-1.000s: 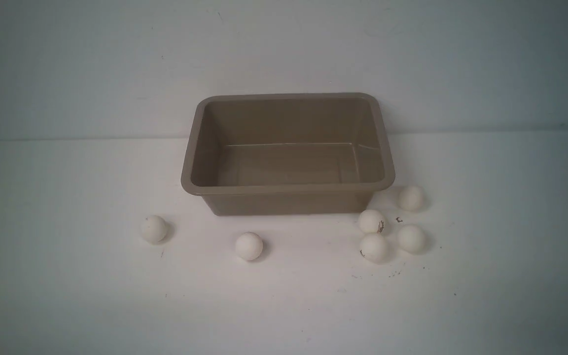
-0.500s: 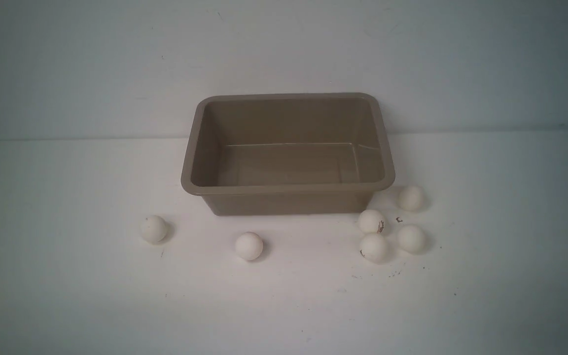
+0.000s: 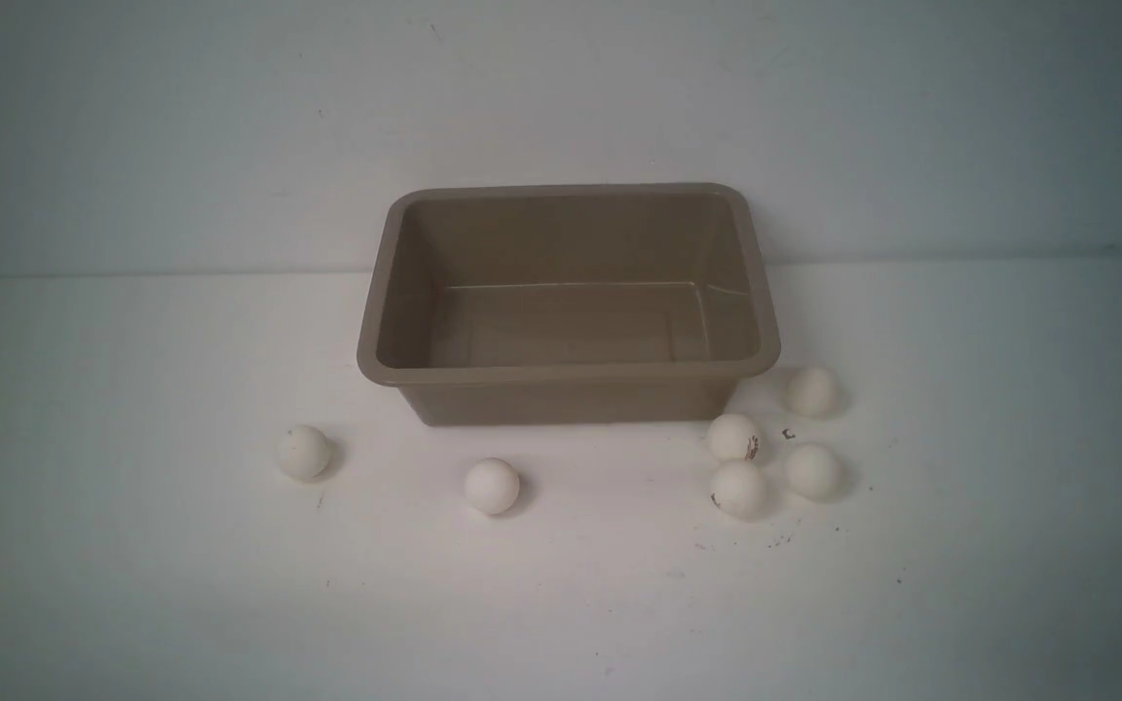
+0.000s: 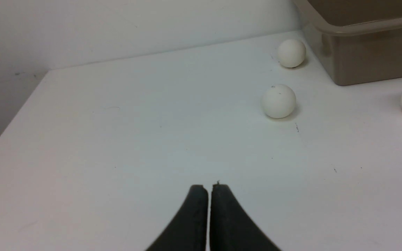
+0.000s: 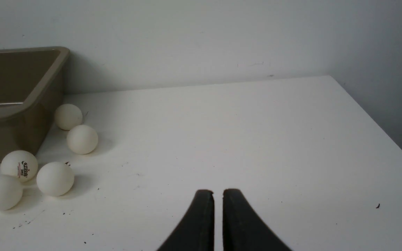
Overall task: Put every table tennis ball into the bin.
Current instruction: Use the right arm to clamp the table tennis ball closest to it
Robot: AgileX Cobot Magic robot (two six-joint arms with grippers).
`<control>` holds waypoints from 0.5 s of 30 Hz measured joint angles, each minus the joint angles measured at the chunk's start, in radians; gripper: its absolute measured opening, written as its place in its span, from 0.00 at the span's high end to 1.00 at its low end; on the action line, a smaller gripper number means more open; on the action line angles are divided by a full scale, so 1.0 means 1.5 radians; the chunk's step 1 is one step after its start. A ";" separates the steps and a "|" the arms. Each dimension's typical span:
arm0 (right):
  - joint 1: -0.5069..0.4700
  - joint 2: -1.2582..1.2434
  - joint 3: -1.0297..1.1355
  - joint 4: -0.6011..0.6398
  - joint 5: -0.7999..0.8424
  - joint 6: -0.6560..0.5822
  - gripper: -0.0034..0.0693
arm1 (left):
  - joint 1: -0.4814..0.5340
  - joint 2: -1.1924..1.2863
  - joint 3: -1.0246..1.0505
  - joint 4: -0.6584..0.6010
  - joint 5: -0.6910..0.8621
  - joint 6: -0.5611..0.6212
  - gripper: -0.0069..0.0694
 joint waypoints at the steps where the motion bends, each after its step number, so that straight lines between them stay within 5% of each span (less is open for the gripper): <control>1: 0.000 0.000 0.000 0.002 -0.001 0.000 0.92 | 0.000 0.000 0.000 -0.009 0.000 -0.004 0.91; 6: 0.000 0.000 0.000 0.145 -0.070 0.028 0.92 | 0.000 0.000 0.000 -0.262 -0.001 -0.156 0.91; 10: 0.000 0.000 0.000 0.347 -0.155 0.060 0.92 | 0.000 0.000 0.000 -0.517 -0.010 -0.278 0.91; 15: 0.000 0.000 0.000 0.472 -0.221 0.066 0.92 | 0.000 0.000 0.000 -0.643 -0.057 -0.262 0.91</control>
